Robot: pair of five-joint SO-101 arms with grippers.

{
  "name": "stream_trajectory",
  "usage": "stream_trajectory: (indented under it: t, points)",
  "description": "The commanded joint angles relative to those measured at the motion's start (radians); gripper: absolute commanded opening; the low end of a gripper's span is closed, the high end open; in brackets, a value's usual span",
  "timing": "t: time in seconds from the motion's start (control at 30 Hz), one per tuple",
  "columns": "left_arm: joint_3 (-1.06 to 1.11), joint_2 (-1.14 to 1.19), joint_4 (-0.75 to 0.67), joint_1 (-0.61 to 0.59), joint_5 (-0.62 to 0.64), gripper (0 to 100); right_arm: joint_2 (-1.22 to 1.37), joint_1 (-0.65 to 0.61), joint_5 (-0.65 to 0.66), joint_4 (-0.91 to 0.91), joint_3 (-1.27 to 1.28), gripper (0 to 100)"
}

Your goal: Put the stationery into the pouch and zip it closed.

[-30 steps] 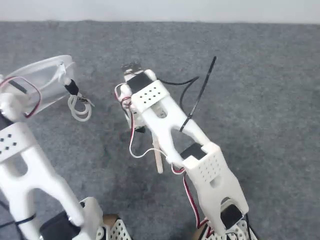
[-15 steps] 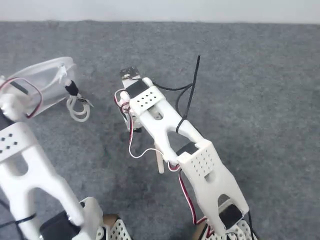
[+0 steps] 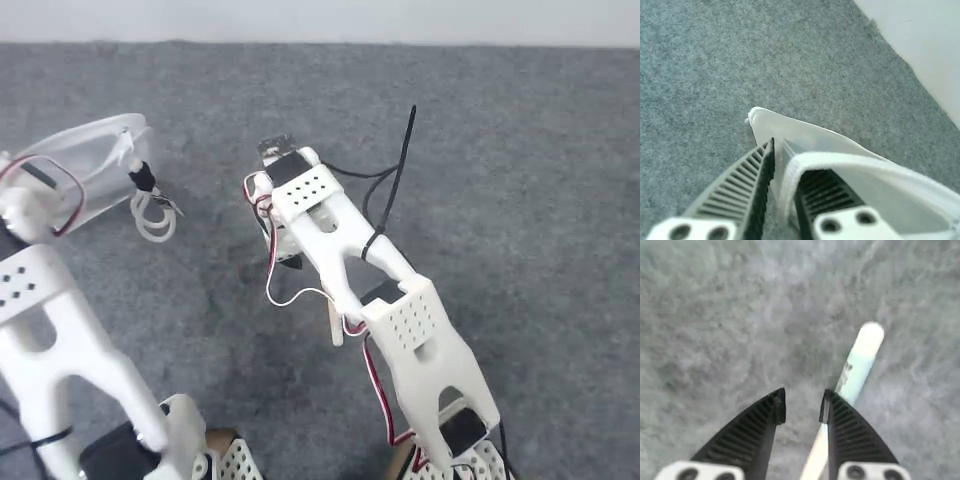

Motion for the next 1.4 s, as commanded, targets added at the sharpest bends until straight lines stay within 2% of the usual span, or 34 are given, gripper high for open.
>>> stream_trajectory:
  t: [0.0,0.33,0.57,0.7,0.9,0.97,1.27,1.37]
  points:
    - [-0.027,-0.072,-0.038,0.006,-0.011,1,-0.125,0.015,0.015,0.047,-0.041,12.3]
    - [-0.027,-0.072,-0.038,0.008,-0.011,1,-0.054,0.096,0.017,-0.012,-0.04,12.5]
    - [-0.027,-0.071,-0.037,0.008,-0.011,1,0.058,0.073,0.017,-0.028,-0.041,11.9]
    - [-0.027,-0.066,-0.038,0.008,-0.012,1,0.045,0.067,0.017,-0.022,-0.063,0.0]
    - [-0.027,-0.069,-0.038,0.008,-0.012,1,-0.062,0.064,0.017,0.128,-0.164,0.6]
    - [-0.027,-0.072,-0.035,0.008,-0.012,1,-0.12,0.067,0.018,0.13,-0.155,0.6]
    - [-0.027,-0.074,-0.032,0.011,-0.012,1,-0.456,0.03,0.018,0.127,0.127,0.6]
    - [-0.027,-0.074,-0.029,0.048,-0.026,1,-0.587,0.027,0.017,0.125,0.213,0.6]
